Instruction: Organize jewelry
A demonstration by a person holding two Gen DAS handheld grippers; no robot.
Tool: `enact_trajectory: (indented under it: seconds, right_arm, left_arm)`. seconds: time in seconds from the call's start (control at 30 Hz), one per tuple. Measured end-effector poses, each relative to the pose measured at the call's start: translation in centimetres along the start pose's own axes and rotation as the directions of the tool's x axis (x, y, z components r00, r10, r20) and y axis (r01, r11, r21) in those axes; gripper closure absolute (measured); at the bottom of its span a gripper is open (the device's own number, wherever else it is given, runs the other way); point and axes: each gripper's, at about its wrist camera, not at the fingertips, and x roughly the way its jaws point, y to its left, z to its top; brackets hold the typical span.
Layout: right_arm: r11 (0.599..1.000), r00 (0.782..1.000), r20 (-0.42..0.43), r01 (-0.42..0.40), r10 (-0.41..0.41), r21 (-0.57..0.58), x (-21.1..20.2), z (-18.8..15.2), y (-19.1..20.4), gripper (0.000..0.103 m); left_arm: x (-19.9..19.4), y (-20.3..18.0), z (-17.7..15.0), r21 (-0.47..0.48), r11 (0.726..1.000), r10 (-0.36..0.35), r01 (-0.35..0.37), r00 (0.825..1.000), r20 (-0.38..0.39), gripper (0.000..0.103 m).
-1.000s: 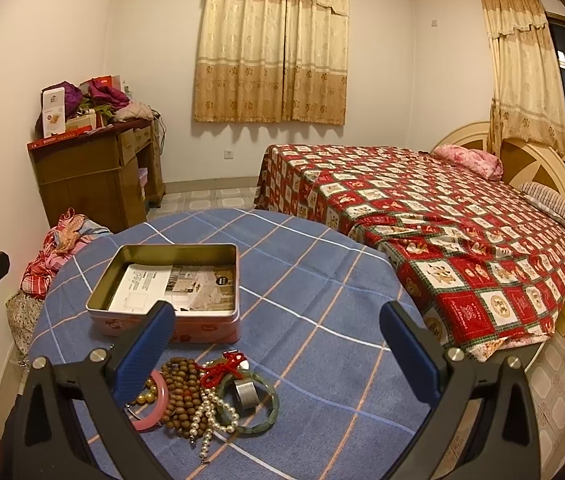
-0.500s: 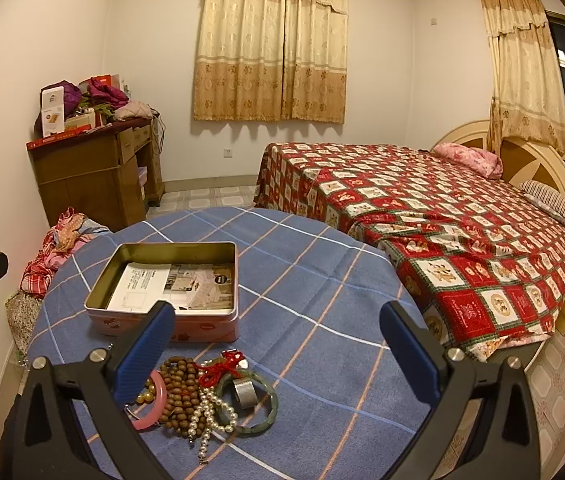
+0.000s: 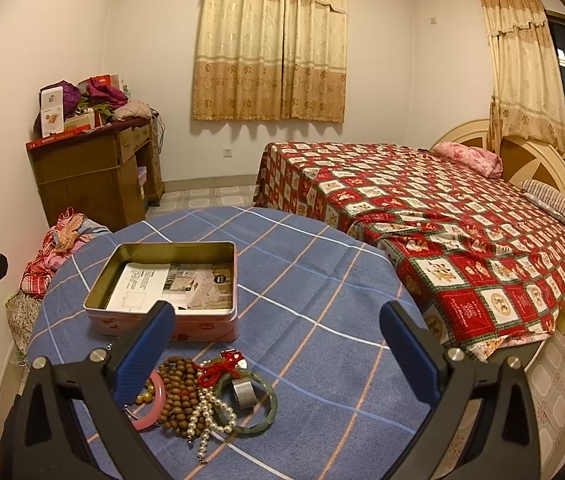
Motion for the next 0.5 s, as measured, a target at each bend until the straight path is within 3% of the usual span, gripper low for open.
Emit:
enact_trajectory:
  seconds: [0.5]
  right_arm:
    - [1.0, 1.0, -0.001, 0.002, -0.002, 0.0, 0.08, -0.08, -0.03, 0.0]
  left_arm:
    - [0.25, 0.23, -0.6, 0.007, 1.0, 0.002, -0.002, 1.0, -0.003, 0.02]
